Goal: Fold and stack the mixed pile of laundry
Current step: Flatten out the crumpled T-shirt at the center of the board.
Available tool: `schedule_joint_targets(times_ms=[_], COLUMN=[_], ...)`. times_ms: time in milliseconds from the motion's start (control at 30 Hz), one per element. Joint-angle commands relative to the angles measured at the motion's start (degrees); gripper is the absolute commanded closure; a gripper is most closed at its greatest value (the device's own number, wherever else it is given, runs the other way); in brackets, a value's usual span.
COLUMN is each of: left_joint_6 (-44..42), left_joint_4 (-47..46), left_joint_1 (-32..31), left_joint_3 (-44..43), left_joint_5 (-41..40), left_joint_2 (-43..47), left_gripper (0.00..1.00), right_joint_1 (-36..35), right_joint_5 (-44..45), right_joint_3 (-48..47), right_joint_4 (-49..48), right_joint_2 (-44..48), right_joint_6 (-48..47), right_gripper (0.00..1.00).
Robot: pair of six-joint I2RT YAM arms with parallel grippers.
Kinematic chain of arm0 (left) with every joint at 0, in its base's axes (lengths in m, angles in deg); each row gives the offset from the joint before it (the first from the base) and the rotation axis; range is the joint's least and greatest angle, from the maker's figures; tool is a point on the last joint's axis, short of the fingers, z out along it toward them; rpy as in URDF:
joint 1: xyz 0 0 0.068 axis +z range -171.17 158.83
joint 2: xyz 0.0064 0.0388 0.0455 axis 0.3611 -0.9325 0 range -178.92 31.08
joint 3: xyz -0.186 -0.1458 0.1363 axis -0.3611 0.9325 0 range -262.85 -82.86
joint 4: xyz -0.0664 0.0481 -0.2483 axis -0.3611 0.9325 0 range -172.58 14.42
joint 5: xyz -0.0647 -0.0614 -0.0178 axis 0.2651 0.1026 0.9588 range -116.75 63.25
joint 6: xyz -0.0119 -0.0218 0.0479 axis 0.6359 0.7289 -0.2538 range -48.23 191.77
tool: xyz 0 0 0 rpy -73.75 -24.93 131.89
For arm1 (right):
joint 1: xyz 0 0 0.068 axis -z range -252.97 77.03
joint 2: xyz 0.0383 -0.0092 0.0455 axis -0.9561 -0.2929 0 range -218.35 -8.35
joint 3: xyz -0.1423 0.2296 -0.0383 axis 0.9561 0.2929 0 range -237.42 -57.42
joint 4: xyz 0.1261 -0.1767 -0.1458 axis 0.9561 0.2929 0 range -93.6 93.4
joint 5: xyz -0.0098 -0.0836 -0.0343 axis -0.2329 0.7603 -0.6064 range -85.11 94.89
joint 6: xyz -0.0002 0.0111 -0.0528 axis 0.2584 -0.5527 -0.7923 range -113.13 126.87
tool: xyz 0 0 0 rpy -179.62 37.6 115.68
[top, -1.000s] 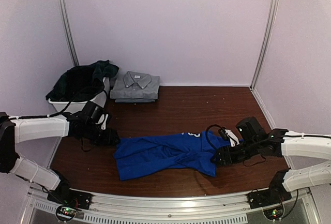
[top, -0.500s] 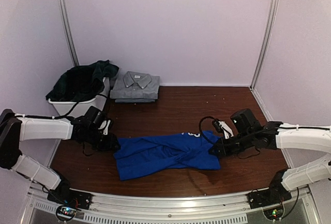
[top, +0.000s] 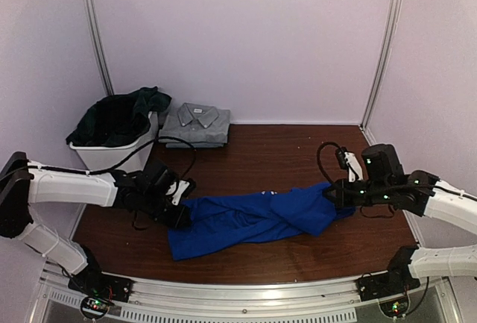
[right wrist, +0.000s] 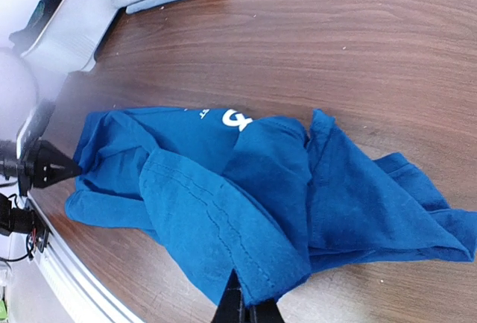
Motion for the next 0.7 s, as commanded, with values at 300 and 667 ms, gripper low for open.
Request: schedule_joint_targets(times_ms=[300,667], left_joint_6=[-2.3,4.9], left_joint_4=[17.6,6.9], left_joint_1=[-19.6,-6.6], left_joint_3=[-5.0,8.7], left_joint_5=[-22.9,-13.5], left_joint_2=[-1.8,25.8], left_gripper=[0.88,0.61], right_joint_1=[4.2,5.1], right_joint_5=[11.4,18.7], right_joint_3=[-2.7,-1.8], right_joint_4=[6.1,9.2], right_joint_2=[7.3,15.0], right_joint_6=[1.6,4.1], right_gripper=[1.00,1.00])
